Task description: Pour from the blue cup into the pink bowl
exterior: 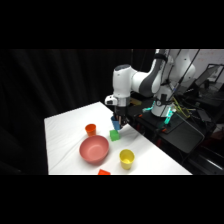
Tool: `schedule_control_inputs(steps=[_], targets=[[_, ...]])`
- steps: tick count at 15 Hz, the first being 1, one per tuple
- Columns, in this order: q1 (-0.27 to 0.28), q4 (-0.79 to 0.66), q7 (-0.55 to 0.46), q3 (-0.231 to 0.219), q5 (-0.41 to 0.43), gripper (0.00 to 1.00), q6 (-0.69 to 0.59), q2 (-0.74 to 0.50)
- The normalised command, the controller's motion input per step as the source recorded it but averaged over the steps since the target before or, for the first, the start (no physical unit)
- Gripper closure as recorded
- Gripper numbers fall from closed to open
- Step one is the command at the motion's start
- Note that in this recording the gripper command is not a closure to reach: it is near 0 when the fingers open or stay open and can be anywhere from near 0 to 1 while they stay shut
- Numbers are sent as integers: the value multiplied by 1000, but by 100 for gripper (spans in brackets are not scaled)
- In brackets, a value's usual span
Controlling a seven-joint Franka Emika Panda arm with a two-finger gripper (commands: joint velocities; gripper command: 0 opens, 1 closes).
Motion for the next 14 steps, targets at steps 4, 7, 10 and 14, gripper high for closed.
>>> schedule_control_inputs(steps=[4, 7, 10, 14], targets=[[160, -38, 701, 60, -441, 8, -203, -155], [96, -3, 244, 102, -35, 9, -131, -82], [61, 9, 3, 105, 169, 8, 94, 14], [43, 47, -120, 80, 246, 9, 343, 170]])
